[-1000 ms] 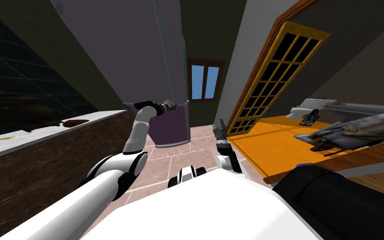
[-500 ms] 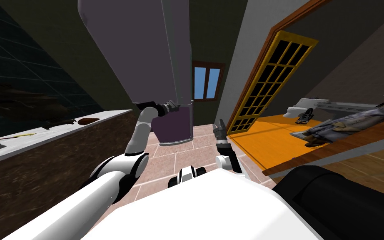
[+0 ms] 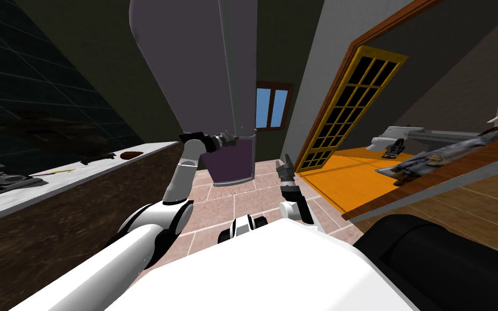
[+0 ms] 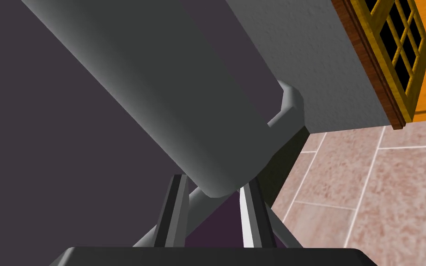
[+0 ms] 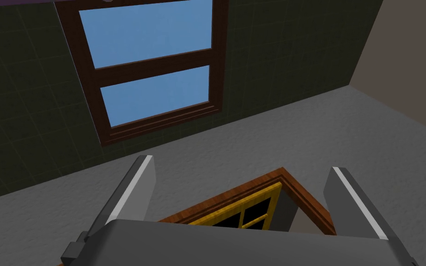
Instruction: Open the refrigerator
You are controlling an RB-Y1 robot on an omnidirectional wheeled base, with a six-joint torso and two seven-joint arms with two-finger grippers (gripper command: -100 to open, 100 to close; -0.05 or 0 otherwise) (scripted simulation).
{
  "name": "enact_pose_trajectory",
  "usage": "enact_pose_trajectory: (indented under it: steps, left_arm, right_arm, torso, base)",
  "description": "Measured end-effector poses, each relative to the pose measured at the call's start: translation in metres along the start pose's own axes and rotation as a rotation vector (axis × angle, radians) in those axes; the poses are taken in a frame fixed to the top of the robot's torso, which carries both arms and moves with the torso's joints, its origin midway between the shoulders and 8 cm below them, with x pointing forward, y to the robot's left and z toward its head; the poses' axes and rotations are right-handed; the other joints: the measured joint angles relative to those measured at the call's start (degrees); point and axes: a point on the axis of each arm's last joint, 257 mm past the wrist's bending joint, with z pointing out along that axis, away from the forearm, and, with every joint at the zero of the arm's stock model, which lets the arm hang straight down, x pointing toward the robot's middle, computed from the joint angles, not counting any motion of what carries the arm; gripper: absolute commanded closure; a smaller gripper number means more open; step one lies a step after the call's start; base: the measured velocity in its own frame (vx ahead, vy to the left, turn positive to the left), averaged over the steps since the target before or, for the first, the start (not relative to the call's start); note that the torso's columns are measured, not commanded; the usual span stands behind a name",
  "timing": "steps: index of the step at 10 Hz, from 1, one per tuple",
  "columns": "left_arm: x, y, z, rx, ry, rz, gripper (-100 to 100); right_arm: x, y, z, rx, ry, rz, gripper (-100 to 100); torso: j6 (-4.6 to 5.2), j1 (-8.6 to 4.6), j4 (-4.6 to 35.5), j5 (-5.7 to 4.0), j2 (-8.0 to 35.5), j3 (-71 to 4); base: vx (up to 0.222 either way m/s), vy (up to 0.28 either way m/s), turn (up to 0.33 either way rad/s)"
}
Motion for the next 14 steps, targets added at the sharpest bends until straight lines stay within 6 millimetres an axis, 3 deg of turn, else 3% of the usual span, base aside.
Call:
enact_pose_trajectory:
  steps: [4,7,9,14]
  left_arm:
    - [0.031,0.034,-0.003,-0.072,0.061,-0.001,100]
    - [0.039,0.053,-0.004,-0.12,0.083,-0.003,100]
    - [0.05,0.068,-0.008,-0.156,0.114,-0.01,100]
    - [0.074,0.103,-0.018,-0.249,0.17,-0.014,100]
  right_arm:
    - [0.0,0.0,0.0,0.0,0.0,0.0,0]
    - [0.0,0.0,0.0,0.0,0.0,0.0,0]
    - [0.0,0.0,0.0,0.0,0.0,0.0,0]
    - [0.0,0.0,0.0,0.0,0.0,0.0,0]
  torso:
    - [0.26,0.0,0.08,-0.08,0.36,0.27]
    - [0.21,-0.66,0.04,-0.22,0.11,0.08]
    - [0.33,-0.09,-0.1,-0.14,0.12,0.13]
    - [0.13,-0.17,0.01,-0.03,-0.06,-0.09]
  base:
    - [-0.083,0.241,-0.001]
    - [-0.022,0.17,-0.002]
    - [0.017,0.258,-0.021]
    - [0.003,0.226,-0.006]
